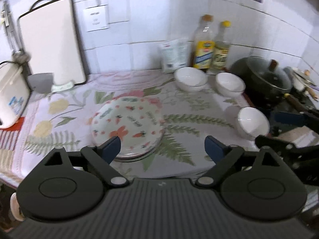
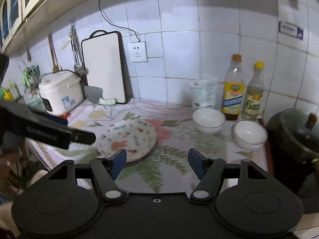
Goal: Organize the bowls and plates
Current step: 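Move both grippers to the large white bowl near the stove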
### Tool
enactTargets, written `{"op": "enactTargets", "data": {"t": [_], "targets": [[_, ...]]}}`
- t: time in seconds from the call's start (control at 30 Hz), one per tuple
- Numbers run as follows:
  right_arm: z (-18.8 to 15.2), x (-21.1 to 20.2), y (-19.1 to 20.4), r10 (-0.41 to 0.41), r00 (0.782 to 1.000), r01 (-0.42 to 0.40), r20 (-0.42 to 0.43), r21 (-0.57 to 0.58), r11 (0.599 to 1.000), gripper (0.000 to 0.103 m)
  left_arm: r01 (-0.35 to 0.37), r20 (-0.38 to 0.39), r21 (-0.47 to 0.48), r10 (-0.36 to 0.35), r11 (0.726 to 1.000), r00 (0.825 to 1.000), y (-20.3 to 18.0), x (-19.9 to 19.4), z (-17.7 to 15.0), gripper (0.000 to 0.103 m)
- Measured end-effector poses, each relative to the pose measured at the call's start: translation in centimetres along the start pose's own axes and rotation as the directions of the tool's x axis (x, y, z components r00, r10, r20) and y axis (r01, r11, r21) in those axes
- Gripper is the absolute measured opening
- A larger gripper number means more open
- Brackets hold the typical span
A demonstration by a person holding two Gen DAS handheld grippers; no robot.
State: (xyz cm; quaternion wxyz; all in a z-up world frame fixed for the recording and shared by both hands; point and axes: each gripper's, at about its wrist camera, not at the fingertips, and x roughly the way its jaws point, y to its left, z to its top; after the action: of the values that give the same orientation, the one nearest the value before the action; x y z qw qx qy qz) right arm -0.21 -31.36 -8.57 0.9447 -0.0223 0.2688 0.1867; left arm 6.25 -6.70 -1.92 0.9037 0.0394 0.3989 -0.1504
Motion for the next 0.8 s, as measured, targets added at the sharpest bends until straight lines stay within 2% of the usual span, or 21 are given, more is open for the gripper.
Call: {"op": "enactTargets", "data": {"t": [0.1,0.43,0.63,0.73,0.8], "targets": [[-0.6,-1.0,-0.6,-0.026,1.000,0.026,0.001,-0.032,0.999,0.073,0.033,-0.005,0.015,-0.033,0.999,0.999,-1.8,0.3,0.3,0.092],[-3.9,-2.0,-3.6,-0.061,0.997,0.055,-0.043,-0.127,0.990,0.074,0.077,-0.026,0.105,-0.075,0.991,0.997,-9.2,4.3,-0.4,0.093],[-6.1,-1.7,-6.8,-0.089,0.995,0.084,-0.052,-0.096,0.992,0.075,0.128,-0.066,0.107,-0.121,0.986,0.990,-12.7,7.5,-0.5,0.093],[-7.5,-0.9,-8.9,-0.093,0.994,0.090,-0.053,-0.053,0.995,0.083,0.154,-0.071,0.087,-0.148,0.984,0.986,-14.0,9.4,-0.7,0.093],[-8.4,-0.3,-10.1,-0.097,0.994,0.096,-0.052,-0.018,0.995,0.083,0.154,-0.066,0.079,-0.149,0.985,0.987,-14.8,10.6,-0.8,0.092]]}}
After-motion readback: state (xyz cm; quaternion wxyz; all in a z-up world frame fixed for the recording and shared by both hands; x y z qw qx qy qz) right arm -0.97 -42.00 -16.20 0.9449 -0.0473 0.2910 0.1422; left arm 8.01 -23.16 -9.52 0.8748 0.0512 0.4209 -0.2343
